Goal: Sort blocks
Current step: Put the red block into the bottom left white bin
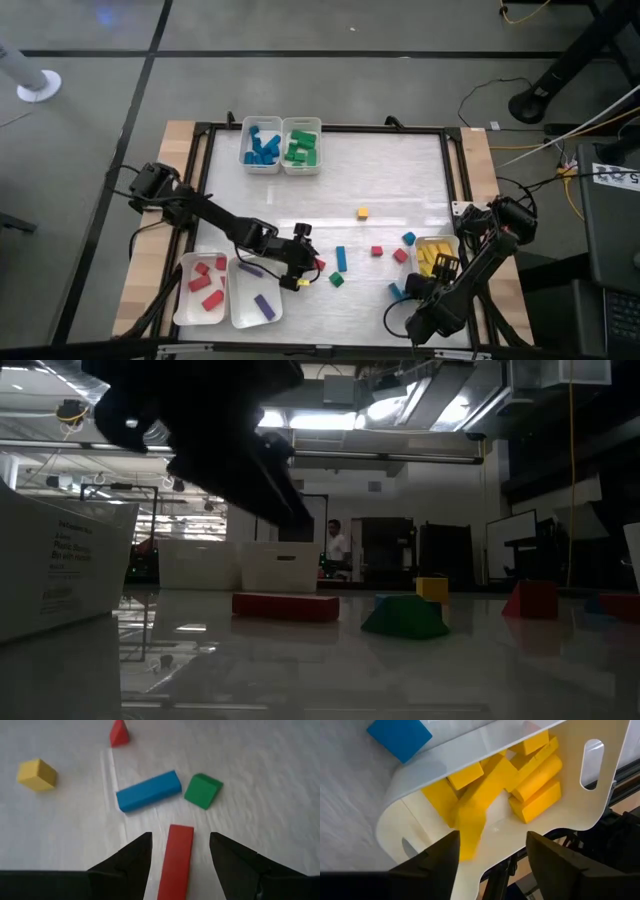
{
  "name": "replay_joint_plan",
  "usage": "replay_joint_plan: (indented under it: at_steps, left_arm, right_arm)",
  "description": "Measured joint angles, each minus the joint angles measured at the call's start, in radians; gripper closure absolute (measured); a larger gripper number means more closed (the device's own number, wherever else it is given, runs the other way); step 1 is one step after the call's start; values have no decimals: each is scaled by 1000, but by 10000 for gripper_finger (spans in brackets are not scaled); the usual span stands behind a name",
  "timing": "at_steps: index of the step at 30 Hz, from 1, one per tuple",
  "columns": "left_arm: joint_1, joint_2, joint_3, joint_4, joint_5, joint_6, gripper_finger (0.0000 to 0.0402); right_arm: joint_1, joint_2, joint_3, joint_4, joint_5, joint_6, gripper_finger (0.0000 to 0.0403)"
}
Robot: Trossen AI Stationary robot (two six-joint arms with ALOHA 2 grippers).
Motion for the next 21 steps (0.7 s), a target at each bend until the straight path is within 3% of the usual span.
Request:
replay_joint_plan:
  at_steps: [5, 15, 21]
  left_arm:
    - [34, 43, 0, 1, 76, -1, 214]
    - [85, 105, 0, -2, 199, -4, 214]
    - [102, 114, 0, -11, 207, -4, 214]
  right_arm:
    - [0, 0, 0, -1, 0, 0, 160]
    - [0, 0, 0, 0, 0, 0, 163]
    - [0, 0, 0, 0, 0, 0, 164]
